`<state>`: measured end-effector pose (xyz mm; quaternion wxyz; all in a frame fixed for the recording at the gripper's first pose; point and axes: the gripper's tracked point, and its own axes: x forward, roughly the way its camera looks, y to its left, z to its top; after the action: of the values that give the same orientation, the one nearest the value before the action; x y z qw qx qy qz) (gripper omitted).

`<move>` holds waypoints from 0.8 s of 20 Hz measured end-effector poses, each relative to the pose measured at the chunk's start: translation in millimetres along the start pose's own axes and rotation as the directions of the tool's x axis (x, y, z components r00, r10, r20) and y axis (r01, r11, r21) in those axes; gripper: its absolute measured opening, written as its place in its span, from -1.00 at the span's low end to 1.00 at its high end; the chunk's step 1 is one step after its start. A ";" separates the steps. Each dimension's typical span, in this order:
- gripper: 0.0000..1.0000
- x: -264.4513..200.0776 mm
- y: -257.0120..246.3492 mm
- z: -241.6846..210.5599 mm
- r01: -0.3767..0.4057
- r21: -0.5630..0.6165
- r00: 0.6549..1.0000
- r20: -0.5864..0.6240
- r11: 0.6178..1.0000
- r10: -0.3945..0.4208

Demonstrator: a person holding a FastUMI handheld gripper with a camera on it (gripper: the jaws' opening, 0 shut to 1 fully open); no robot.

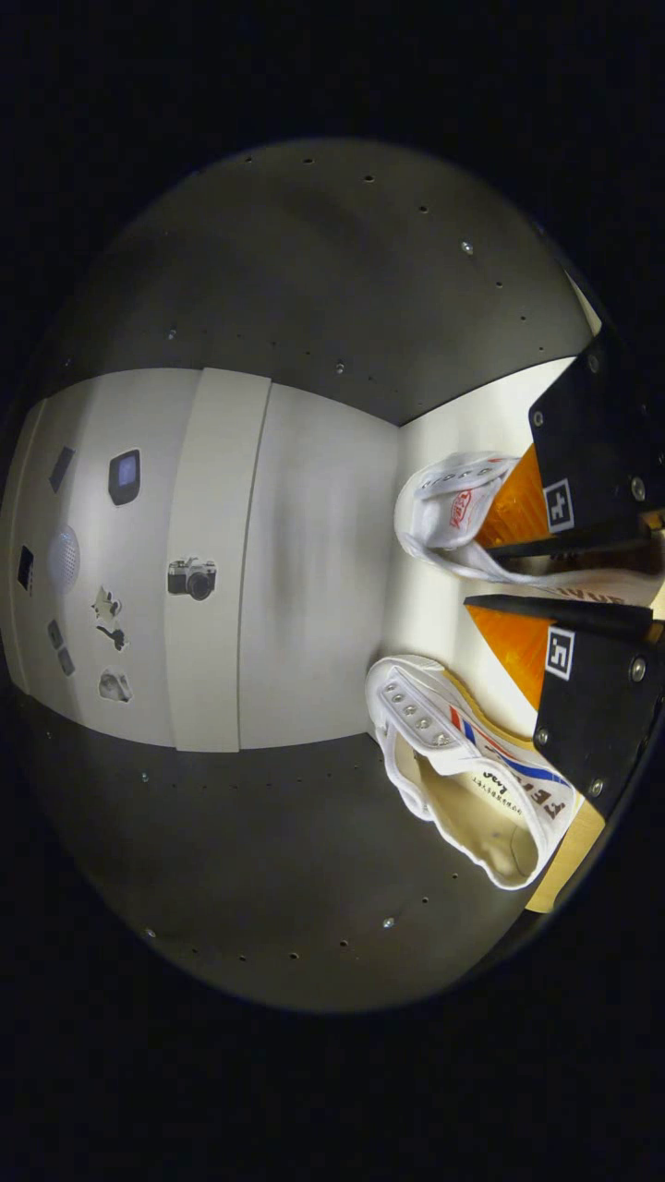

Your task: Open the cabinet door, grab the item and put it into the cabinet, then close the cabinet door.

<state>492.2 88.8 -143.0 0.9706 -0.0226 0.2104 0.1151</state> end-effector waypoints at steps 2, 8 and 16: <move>-0.41 -11.2 -1.7 1.5 0.016 0.005 1.000 0.013 1.000 -0.016; -0.36 -68.5 1.1 13.7 0.046 0.039 0.995 0.082 0.998 -0.049; -0.30 -203.3 27.5 10.9 0.073 0.062 0.976 0.203 0.995 -0.084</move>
<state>310.3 73.1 -48.8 0.9911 0.0074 0.1110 0.0728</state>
